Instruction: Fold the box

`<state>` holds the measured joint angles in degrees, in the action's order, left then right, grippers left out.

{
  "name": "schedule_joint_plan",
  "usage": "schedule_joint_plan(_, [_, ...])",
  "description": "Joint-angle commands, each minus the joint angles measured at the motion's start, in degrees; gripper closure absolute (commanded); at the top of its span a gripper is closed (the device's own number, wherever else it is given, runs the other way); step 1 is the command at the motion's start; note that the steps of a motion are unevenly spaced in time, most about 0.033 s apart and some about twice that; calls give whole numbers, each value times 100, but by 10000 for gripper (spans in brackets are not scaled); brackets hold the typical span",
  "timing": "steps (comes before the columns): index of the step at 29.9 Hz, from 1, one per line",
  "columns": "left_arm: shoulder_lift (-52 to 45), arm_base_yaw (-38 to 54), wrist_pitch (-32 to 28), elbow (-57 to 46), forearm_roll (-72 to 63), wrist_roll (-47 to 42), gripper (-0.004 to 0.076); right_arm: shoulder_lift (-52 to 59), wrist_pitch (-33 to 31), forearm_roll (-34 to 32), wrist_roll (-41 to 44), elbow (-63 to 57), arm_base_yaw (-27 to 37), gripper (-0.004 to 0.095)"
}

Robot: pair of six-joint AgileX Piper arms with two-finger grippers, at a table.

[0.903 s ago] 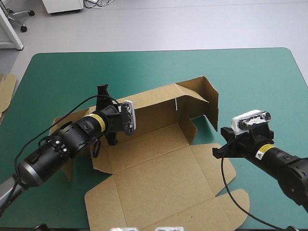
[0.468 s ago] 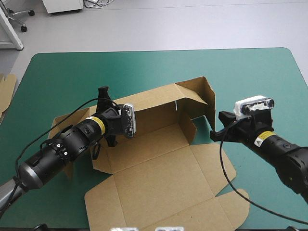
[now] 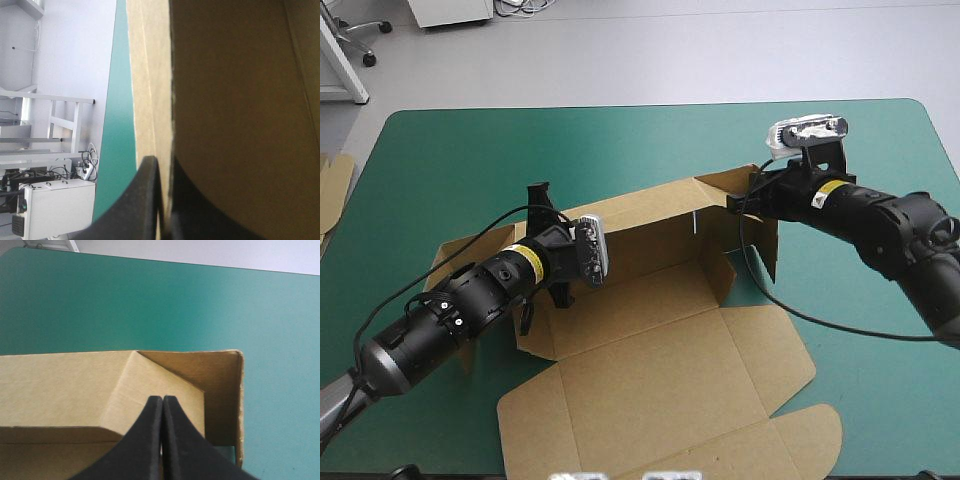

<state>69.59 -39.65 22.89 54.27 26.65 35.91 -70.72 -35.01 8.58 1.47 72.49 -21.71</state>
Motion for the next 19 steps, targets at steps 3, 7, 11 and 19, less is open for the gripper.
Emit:
schedule_joint_plan(3, [-67,-78,207,63,-351,-734,738,-261,-141,191,-77,760,409,942])
schedule_joint_plan(7, [-67,-78,494,63,-364,-1121,738,-441,-314,862,-520,986,646,942])
schedule_joint_plan(11, [-67,-78,549,63,-564,-1153,738,-639,-463,1265,-782,1132,730,942])
schedule_joint_plan(19, [-67,-87,691,63,-592,-1036,738,-1107,-327,1321,-936,1336,730,942])
